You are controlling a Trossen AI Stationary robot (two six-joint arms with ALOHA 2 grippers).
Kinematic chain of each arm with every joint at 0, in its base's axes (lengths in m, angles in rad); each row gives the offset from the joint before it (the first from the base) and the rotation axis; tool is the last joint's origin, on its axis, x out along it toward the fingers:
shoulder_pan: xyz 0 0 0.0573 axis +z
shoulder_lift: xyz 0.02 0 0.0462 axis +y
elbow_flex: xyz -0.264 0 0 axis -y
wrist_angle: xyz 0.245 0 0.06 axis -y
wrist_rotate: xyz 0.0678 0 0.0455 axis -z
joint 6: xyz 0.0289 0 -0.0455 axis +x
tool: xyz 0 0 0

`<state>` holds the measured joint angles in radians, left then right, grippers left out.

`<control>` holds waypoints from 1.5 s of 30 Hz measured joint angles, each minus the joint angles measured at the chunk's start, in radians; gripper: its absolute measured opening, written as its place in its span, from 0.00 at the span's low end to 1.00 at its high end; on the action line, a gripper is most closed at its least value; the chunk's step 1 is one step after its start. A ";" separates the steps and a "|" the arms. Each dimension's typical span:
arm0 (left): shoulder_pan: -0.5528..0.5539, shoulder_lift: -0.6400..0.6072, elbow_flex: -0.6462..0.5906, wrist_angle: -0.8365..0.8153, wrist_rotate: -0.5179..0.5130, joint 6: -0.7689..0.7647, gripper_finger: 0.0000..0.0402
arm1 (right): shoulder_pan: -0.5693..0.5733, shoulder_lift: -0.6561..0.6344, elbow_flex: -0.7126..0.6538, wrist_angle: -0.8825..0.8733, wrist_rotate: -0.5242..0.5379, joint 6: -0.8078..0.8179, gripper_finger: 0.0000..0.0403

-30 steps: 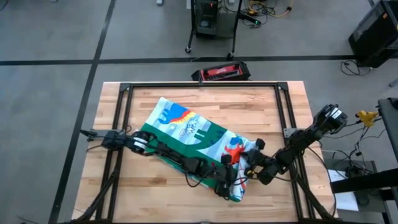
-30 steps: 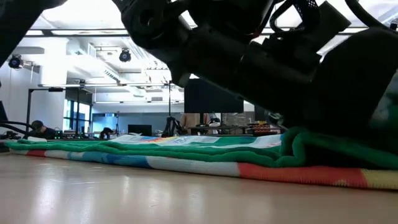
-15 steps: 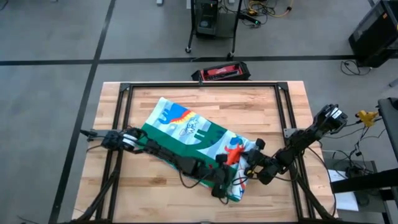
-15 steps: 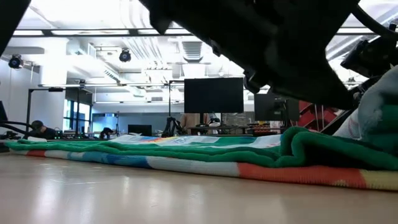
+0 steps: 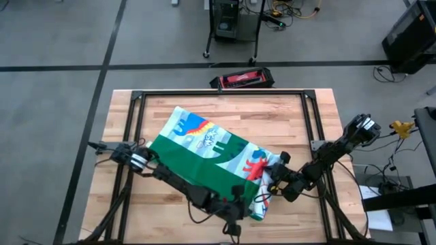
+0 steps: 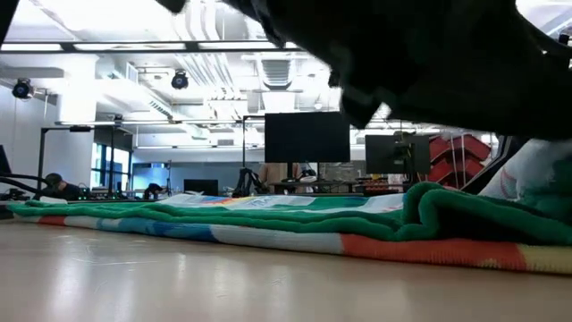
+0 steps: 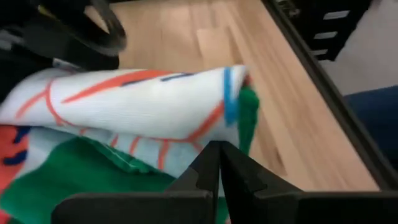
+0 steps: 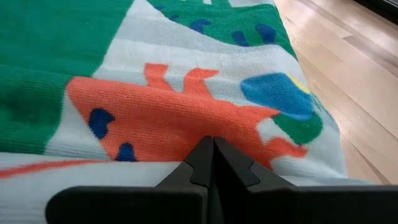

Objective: Roll towel
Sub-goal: Roll the green towel

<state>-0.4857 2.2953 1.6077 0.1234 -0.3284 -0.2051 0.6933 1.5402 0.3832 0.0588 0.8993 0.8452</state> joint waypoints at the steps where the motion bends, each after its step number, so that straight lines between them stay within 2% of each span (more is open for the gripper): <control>1: 0.000 0.013 0.000 0.012 0.002 -0.004 0.00 | 0.000 0.000 0.000 0.000 0.000 0.000 0.00; 8: 0.001 0.046 0.000 0.070 0.003 -0.013 0.00 | 0.000 0.000 0.000 0.002 -0.001 0.000 0.00; 14: 0.009 0.017 -0.001 0.050 0.008 0.060 0.00 | 0.000 0.000 0.000 0.002 -0.001 0.000 0.00; 23: 0.105 -0.017 -0.001 0.047 0.016 0.145 0.00 | 0.000 0.000 0.000 0.003 0.000 -0.005 0.00; 29: 0.146 -0.018 -0.001 0.045 0.079 0.155 0.00 | 0.000 0.000 0.000 0.003 -0.001 -0.009 0.00; 40: 0.063 -0.024 -0.001 -0.071 0.098 0.003 0.00 | 0.000 0.000 0.000 0.003 -0.002 -0.009 0.00; 45: 0.025 -0.020 -0.001 -0.069 0.022 -0.025 0.00 | 0.000 0.000 0.000 0.003 -0.002 -0.008 0.00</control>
<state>-0.4605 2.2751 1.6066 0.0545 -0.3062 -0.2301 0.6933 1.5402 0.3832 0.0616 0.8970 0.8368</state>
